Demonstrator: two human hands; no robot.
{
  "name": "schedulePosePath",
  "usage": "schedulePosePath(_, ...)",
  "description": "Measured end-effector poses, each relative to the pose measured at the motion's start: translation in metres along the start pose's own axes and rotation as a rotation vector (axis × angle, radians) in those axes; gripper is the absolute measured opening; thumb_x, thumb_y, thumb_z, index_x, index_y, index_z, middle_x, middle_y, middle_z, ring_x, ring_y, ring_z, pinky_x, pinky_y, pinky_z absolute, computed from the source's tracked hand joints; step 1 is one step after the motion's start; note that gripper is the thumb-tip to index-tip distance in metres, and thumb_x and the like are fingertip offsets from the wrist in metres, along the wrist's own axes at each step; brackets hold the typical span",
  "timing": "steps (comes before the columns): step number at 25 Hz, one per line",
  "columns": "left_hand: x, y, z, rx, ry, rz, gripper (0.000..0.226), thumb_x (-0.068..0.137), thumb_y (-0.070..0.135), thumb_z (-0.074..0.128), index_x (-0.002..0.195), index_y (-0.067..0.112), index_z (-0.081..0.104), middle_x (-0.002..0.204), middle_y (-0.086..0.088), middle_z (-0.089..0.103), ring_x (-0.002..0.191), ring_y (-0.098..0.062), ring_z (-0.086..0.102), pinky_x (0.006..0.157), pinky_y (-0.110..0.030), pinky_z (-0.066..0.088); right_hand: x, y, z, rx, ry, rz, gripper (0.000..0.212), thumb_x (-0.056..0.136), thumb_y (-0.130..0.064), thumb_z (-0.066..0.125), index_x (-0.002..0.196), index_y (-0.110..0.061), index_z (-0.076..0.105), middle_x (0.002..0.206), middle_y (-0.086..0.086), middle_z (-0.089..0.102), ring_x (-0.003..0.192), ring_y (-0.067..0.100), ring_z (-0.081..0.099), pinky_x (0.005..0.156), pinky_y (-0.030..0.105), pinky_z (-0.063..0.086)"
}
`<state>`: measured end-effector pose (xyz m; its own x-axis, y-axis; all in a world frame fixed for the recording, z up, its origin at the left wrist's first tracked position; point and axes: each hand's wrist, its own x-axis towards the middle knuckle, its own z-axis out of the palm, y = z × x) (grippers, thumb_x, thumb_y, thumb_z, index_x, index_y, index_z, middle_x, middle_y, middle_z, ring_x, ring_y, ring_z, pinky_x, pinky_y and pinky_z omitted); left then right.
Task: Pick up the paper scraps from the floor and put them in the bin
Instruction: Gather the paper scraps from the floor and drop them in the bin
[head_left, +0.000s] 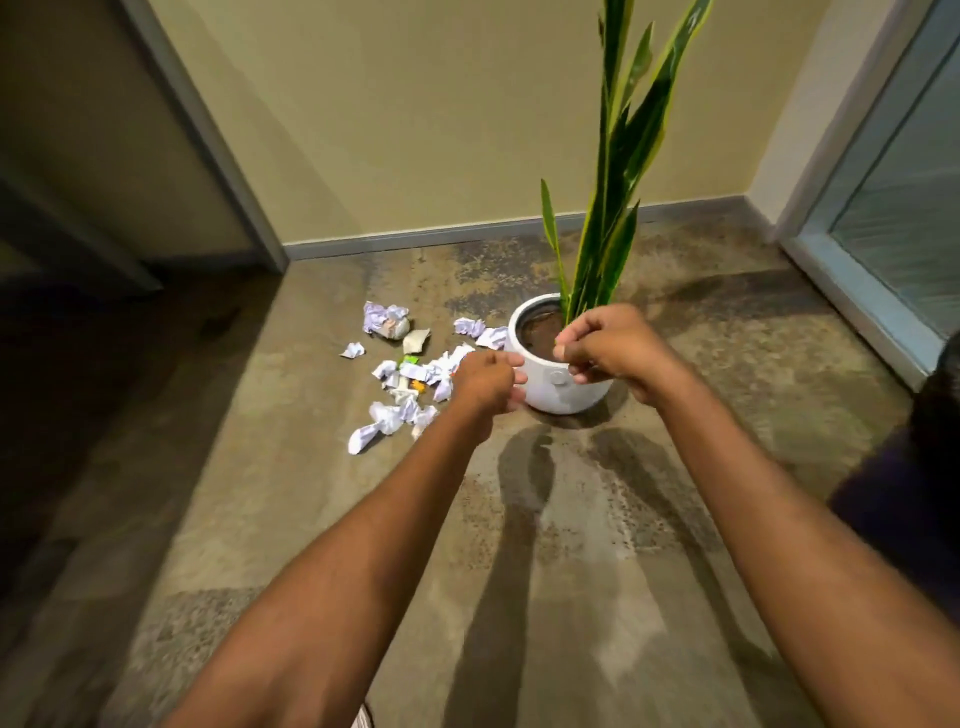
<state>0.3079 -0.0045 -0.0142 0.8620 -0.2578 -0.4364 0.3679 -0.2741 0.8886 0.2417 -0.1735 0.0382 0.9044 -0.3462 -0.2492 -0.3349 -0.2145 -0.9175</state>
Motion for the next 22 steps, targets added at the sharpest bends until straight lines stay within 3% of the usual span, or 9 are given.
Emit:
schedulePosePath(3, 0.015, -0.029, -0.067, 0.142, 0.122, -0.058, 0.022, 0.093, -0.005, 0.059, 0.098, 0.013, 0.071, 0.092, -0.014, 0.070, 0.068, -0.022, 0.062, 0.061, -0.028, 0.048, 0.017, 0.018, 0.052, -0.060, -0.113, 0.050, 0.014, 0.084, 0.005, 0.084, 0.087, -0.003, 0.073, 0.069, 0.012, 0.068, 0.060, 0.022, 0.061, 0.054, 0.032, 0.055)
schedulePosePath(5, 0.023, -0.044, -0.107, 0.268, 0.223, -0.077, 0.028, 0.090, -0.006, 0.055, 0.096, 0.018, 0.071, 0.097, -0.017, 0.069, 0.076, -0.029, 0.064, 0.064, -0.031, 0.050, 0.026, 0.030, 0.083, -0.168, -0.184, 0.071, 0.025, 0.083, -0.005, 0.090, 0.102, -0.006, 0.074, 0.082, 0.009, 0.072, 0.072, 0.023, 0.065, 0.061, 0.035, 0.059)
schedulePosePath(8, 0.040, -0.066, -0.158, 0.524, 0.238, -0.068, 0.052, 0.084, -0.008, 0.060, 0.132, 0.012, 0.066, 0.127, -0.024, 0.066, 0.111, -0.043, 0.069, 0.086, -0.042, 0.060, 0.036, 0.047, 0.127, -0.391, -0.290, 0.041, 0.066, 0.075, -0.024, 0.099, 0.131, -0.017, 0.065, 0.123, 0.007, 0.069, 0.105, 0.025, 0.067, 0.088, 0.043, 0.061)
schedulePosePath(10, 0.051, -0.078, -0.181, 0.776, 0.152, -0.102, 0.078, 0.081, -0.004, 0.073, 0.154, 0.011, 0.050, 0.149, -0.024, 0.055, 0.134, -0.042, 0.058, 0.107, -0.046, 0.054, 0.040, 0.060, 0.155, -0.475, -0.347, -0.006, 0.089, 0.070, -0.029, 0.101, 0.146, -0.021, 0.056, 0.146, 0.008, 0.060, 0.124, 0.026, 0.061, 0.101, 0.043, 0.056)
schedulePosePath(12, 0.064, -0.087, -0.196, 0.966, 0.101, -0.095, 0.090, 0.086, 0.009, 0.078, 0.164, 0.014, 0.035, 0.159, -0.022, 0.044, 0.144, -0.040, 0.047, 0.114, -0.042, 0.047, 0.046, 0.073, 0.181, -0.571, -0.396, -0.042, 0.112, 0.068, -0.031, 0.103, 0.161, -0.025, 0.041, 0.162, 0.013, 0.044, 0.144, 0.033, 0.049, 0.114, 0.050, 0.048)
schedulePosePath(14, 0.076, -0.098, -0.204, 1.056, 0.085, -0.064, 0.081, 0.099, 0.027, 0.069, 0.167, 0.020, 0.026, 0.158, -0.023, 0.041, 0.145, -0.041, 0.044, 0.116, -0.044, 0.045, 0.053, 0.085, 0.203, -0.662, -0.420, -0.057, 0.132, 0.066, -0.034, 0.103, 0.169, -0.030, 0.022, 0.168, 0.016, 0.032, 0.153, 0.038, 0.038, 0.119, 0.054, 0.043)
schedulePosePath(16, 0.084, -0.106, -0.203, 1.120, 0.054, -0.087, 0.078, 0.103, 0.031, 0.063, 0.168, 0.023, 0.020, 0.153, -0.025, 0.040, 0.143, -0.044, 0.044, 0.114, -0.048, 0.046, 0.060, 0.094, 0.220, -0.695, -0.418, -0.035, 0.142, 0.064, -0.034, 0.104, 0.170, -0.031, 0.010, 0.167, 0.018, 0.026, 0.154, 0.041, 0.034, 0.119, 0.053, 0.043)
schedulePosePath(19, 0.092, -0.111, -0.196, 1.167, 0.001, -0.081, 0.086, 0.095, 0.019, 0.065, 0.168, 0.030, 0.020, 0.148, -0.022, 0.039, 0.136, -0.045, 0.050, 0.107, -0.050, 0.052, 0.071, 0.104, 0.240, -0.750, -0.327, -0.048, 0.144, 0.059, -0.036, 0.106, 0.167, -0.026, 0.012, 0.163, 0.019, 0.023, 0.150, 0.044, 0.036, 0.115, 0.052, 0.045)
schedulePosePath(22, 0.097, -0.110, -0.192, 1.182, -0.031, -0.004, 0.081, 0.092, 0.011, 0.066, 0.162, 0.036, 0.034, 0.142, -0.017, 0.040, 0.125, -0.041, 0.057, 0.100, -0.049, 0.058, 0.082, 0.107, 0.253, -0.786, -0.257, -0.086, 0.141, 0.054, -0.039, 0.107, 0.163, -0.025, 0.019, 0.161, 0.017, 0.024, 0.145, 0.045, 0.043, 0.109, 0.053, 0.049)
